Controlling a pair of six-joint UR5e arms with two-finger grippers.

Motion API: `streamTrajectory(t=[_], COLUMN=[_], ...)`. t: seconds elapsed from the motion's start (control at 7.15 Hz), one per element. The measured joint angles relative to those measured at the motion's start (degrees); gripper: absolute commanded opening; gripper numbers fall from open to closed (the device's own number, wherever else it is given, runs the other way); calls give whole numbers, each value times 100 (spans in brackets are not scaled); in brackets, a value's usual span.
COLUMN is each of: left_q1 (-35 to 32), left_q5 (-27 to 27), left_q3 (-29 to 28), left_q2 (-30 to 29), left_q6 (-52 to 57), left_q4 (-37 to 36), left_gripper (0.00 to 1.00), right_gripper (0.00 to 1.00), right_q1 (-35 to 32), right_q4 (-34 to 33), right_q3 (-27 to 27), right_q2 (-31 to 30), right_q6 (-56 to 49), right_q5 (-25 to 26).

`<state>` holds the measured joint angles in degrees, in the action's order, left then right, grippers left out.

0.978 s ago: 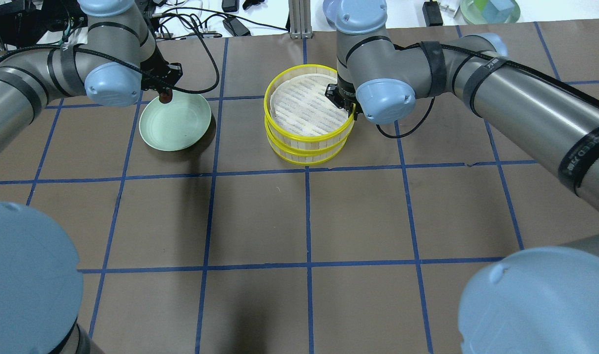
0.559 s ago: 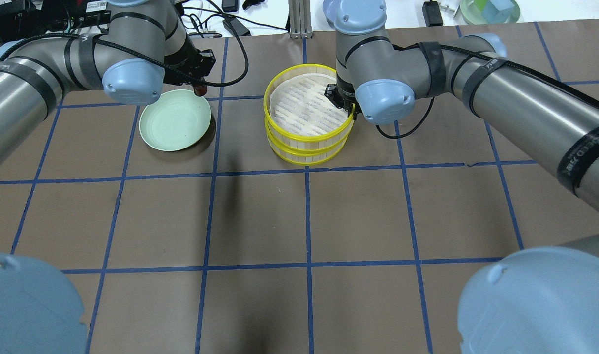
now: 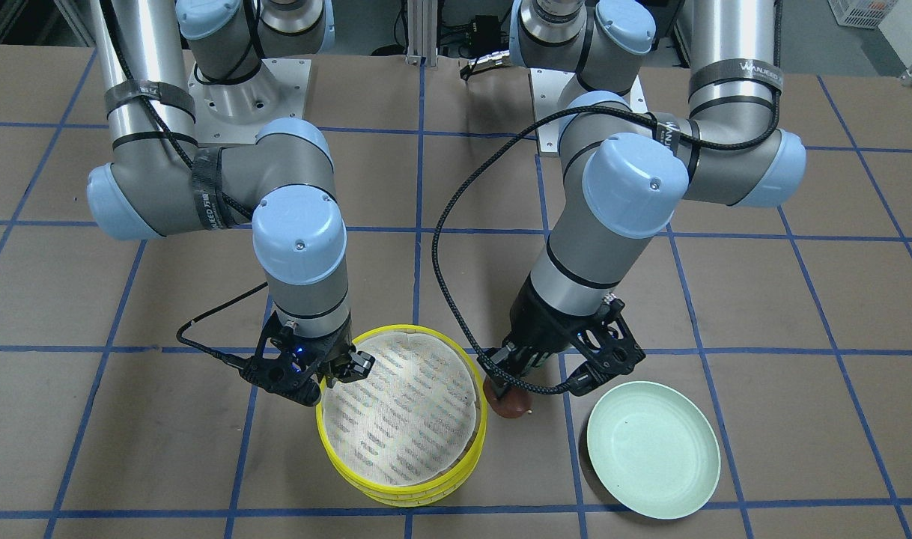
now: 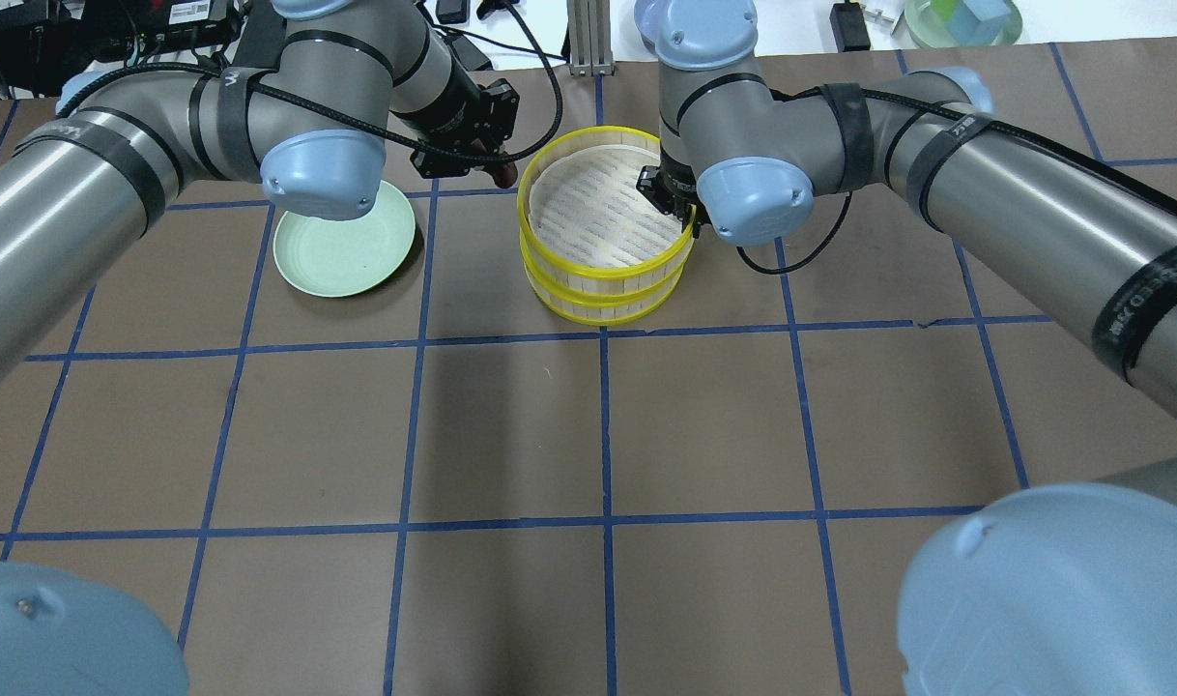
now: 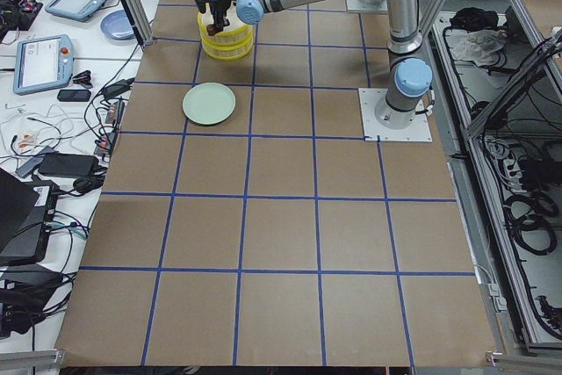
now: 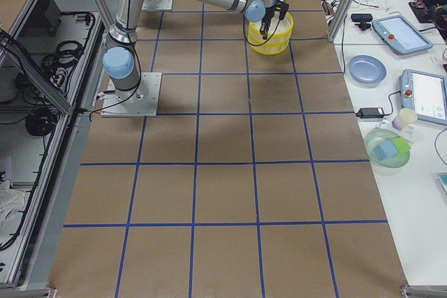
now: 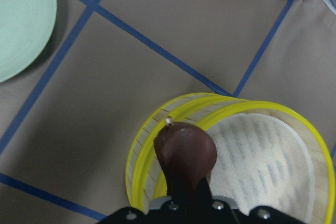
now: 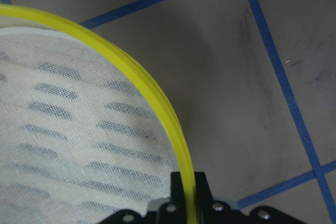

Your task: Stack buns with steamer

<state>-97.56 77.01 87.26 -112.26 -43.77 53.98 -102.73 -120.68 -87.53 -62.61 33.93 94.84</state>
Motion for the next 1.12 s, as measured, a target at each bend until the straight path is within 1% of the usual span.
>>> streamTrajectory(t=[0.14, 0.28, 0.42, 0.7, 0.84, 0.98, 1.12], left_q1=[-65, -97, -108, -101, -76, -47, -32], left_q5=[-307, -509, -620, -736, -824, -870, -886], left_q3=[3, 7, 8, 8, 2, -6, -11], left_q2=[-16, -43, -71, -60, -36, 1, 33], left_q6=[-361, -580, -672, -687, -656, -623, -582], left_q4=[-107, -204, -254, -269, -250, -219, -200], left_gripper=[27, 82, 100, 100, 100, 100, 100], right_gripper=[30, 42, 48, 72, 80, 81, 88], right_q1=[-11, -15, -20, -32, -32, -14, 31], right_q4=[0, -2, -11, -35, -62, -107, -121], right_q3=[0, -1, -1, -1, 12, 36, 51], right_q2=[7, 17, 24, 24, -10, -122, -339], right_q6=[5, 8, 13, 50, 32, -38, -239], right_q5=[-4, -12, -15, -16, -10, -6, 2])
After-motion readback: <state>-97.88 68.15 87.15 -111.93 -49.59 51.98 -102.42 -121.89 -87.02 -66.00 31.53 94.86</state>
